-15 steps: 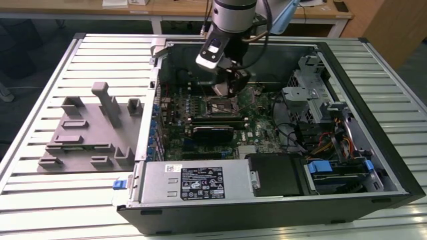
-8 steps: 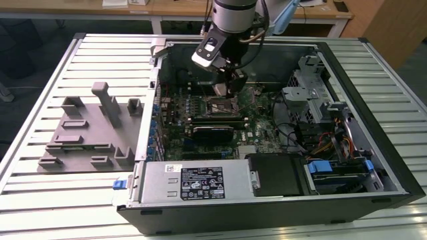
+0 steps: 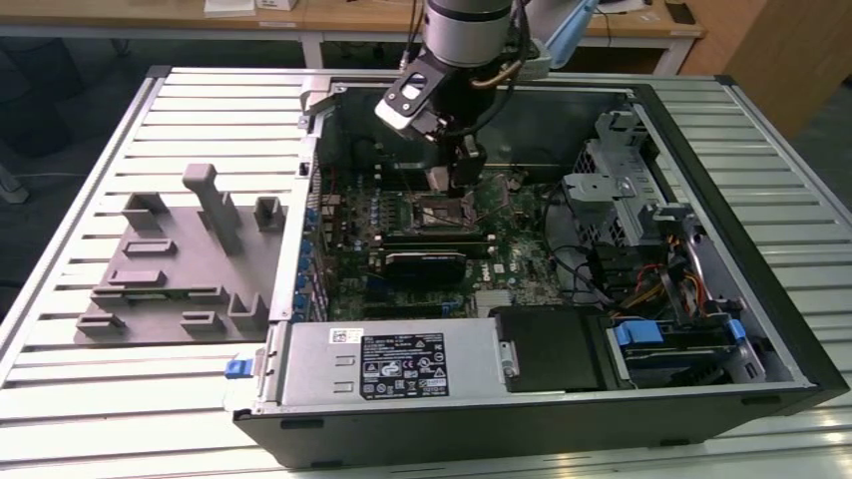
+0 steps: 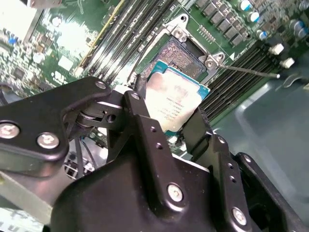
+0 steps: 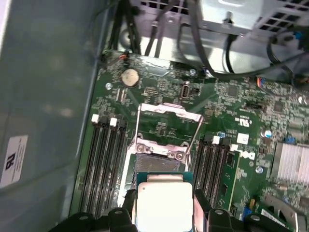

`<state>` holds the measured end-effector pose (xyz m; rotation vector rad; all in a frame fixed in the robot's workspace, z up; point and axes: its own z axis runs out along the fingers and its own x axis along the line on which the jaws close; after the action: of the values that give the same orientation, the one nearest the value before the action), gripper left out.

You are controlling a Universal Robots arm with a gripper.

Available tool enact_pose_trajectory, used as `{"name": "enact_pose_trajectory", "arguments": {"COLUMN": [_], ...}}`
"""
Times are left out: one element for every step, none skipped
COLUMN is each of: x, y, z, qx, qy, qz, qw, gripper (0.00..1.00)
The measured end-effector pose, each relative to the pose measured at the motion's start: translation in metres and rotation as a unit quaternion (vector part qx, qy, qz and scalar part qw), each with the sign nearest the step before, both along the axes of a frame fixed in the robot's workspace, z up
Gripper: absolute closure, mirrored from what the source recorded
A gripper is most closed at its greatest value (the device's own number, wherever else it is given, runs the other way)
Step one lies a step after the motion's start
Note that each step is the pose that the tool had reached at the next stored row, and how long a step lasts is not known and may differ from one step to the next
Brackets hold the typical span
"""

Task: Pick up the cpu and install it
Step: 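Place the cpu into insertion slot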

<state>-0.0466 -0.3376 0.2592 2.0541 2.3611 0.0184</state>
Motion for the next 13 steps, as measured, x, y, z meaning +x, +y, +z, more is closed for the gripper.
{"name": "enact_pose_trajectory", "arguments": {"x": [0.0, 0.0, 0.0, -0.0001, 0.0, 0.0, 0.0, 0.0, 0.0, 0.0, 0.0, 0.0, 0.0], "y": [0.0, 0.0, 0.0, 0.0, 0.0, 0.0, 0.0, 0.0, 0.0, 0.0, 0.0, 0.0, 0.0], "z": [-0.0003, -0.0007, -0.0011, -0.0017, -0.0023, -0.003, -0.0036, -0.0042, -0.0049, -0.0057, -0.0065, -0.0074, -0.0085], "qx": [0.0, 0.0, 0.0, 0.0, 0.0001, 0.0001, 0.0001, 0.0002, 0.0002, 0.0002, 0.0003, 0.0003, 0.0003], "qy": [-0.0002, -0.0005, -0.0011, -0.002, -0.0034, -0.0051, -0.0067, -0.0085, -0.0103, -0.0118, -0.0128, -0.0132, -0.0135], "qz": [-0.008, -0.014, -0.02, -0.025, -0.029, -0.033, -0.035, -0.037, -0.038, -0.038, -0.039, -0.04, -0.041], "qw": [1.0, 0.9999, 0.9998, 0.9997, 0.9996, 0.9994, 0.9994, 0.9993, 0.9992, 0.9992, 0.9992, 0.9991, 0.9991], "gripper": [0.46, 0.46, 0.46, 0.46, 0.46, 0.46, 0.46, 0.46, 0.46, 0.46, 0.46, 0.46, 0.46]}}
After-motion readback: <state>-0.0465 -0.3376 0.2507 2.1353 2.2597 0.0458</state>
